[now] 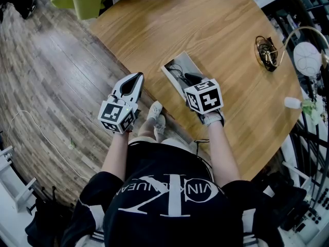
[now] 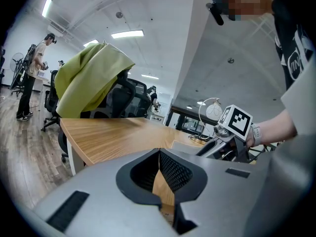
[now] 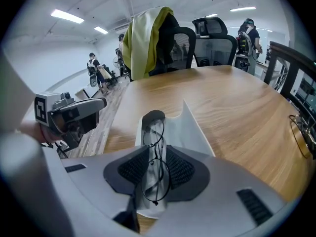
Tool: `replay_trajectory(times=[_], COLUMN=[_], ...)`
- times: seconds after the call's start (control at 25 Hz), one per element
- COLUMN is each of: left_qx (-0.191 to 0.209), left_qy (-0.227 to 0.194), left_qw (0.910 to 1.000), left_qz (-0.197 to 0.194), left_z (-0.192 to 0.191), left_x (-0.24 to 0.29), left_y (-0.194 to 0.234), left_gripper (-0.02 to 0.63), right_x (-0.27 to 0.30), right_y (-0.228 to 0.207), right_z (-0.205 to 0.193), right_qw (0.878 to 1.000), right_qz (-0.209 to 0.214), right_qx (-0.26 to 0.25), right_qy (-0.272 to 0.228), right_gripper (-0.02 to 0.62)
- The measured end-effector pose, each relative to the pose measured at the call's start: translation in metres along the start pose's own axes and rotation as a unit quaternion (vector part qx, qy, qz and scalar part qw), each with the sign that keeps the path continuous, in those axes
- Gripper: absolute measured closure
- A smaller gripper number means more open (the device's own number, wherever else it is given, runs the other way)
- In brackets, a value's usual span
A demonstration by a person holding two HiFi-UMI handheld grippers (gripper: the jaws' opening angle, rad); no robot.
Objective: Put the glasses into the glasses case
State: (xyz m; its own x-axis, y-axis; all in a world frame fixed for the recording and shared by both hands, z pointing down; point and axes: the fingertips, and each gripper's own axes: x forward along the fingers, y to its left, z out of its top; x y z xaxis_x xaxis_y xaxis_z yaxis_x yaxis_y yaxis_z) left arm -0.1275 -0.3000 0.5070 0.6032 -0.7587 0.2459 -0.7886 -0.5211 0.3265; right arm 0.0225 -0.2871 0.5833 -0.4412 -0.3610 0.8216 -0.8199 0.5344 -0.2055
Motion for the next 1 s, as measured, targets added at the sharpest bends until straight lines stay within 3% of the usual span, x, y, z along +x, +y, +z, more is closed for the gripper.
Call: replay_trajectory(times=[0.8, 1.0], left_qx=[0.005, 0.010], left_qy=[-0.002, -0.004], left_qw=[1.0000, 0.9999], left_qz=[0.001, -0.003], left_z=[0.001, 0.003], left_x=[-0.008, -0.012], left_y=[-0.009, -0.016], left_gripper=[0.588, 0.588], right_x=[-0.023, -0.033], right_y=[0.008, 0.012], right_z=[0.010, 0.011], right_qw=[0.999, 0.998], right_qz=[-0.005, -0.006], right_qx=[-0.009, -0.013], right_qy=[-0.039, -0.053], right_gripper=[0.491, 0.530])
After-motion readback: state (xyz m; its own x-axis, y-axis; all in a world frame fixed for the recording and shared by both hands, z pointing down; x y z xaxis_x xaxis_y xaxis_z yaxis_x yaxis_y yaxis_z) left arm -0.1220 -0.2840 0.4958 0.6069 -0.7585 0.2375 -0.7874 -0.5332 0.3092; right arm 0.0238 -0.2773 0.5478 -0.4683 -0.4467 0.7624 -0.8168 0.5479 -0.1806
